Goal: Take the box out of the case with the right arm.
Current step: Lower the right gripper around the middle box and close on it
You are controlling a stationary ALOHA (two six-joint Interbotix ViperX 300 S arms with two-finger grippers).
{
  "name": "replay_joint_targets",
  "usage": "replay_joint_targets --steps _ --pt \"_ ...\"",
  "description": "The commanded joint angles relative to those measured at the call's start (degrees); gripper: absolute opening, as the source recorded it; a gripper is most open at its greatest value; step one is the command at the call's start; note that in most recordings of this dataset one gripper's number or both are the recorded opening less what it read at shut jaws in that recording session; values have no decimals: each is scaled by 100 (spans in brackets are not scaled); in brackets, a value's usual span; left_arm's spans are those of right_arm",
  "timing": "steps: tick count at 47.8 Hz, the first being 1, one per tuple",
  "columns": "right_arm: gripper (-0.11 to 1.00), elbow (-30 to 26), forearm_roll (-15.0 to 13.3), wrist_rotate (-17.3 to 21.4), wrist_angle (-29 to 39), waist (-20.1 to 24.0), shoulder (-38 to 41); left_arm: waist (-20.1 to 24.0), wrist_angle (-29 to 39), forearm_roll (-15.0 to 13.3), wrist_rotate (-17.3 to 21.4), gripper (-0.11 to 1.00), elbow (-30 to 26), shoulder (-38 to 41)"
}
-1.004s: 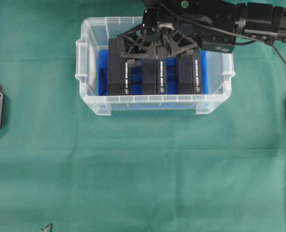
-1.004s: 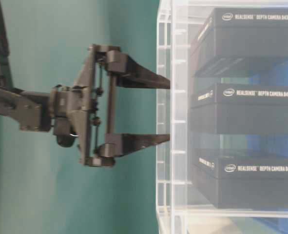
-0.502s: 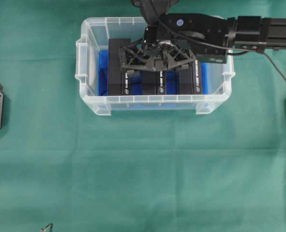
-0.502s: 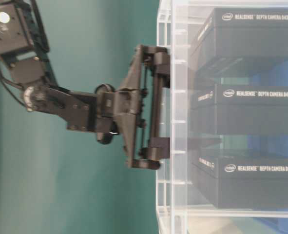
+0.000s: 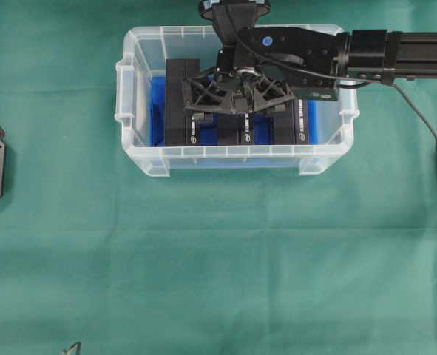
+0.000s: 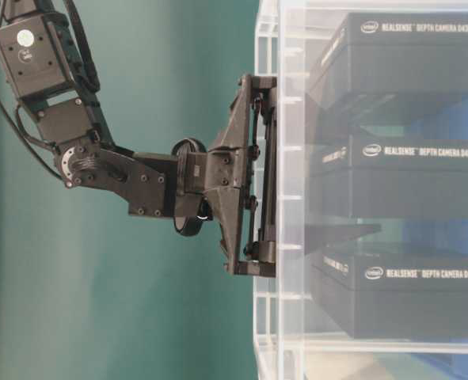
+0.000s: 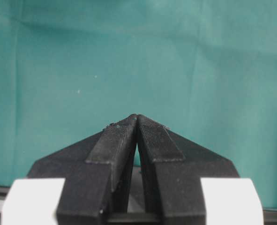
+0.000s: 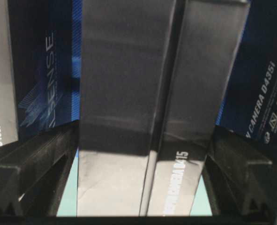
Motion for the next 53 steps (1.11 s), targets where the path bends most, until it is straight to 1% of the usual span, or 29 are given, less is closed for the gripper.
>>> replay_joint_targets --steps 1,6,10,12,15,16,20,39,47,53 --pt "92 -53 9 18 -18 -9 -123 -18 -35 18 0 2 -114 18" --pt "91 -53 9 70 0 -9 -123 -18 -35 18 0 2 -114 18" --pt "86 -53 -9 158 97 -18 -114 -18 -35 9 0 2 -114 18" --pt "80 -53 -53 220 176 -9 -97 -18 -26 9 0 2 -114 18" --pt "67 -53 -123 299 255 -9 -79 -18 -35 18 0 2 -114 18" --pt "65 -53 -141 325 255 -9 -70 -18 -35 18 0 2 -114 18" --pt "65 -53 -193 360 211 9 -70 -18 -26 9 0 2 -114 18" --pt "65 -97 -193 360 176 26 -70 -18 -35 18 9 2 -114 18" --pt "65 -220 -193 360 220 26 -141 -18 -35 18 9 2 -123 18" --pt "65 -334 -193 360 413 26 -264 -18 -35 18 9 2 -123 18"
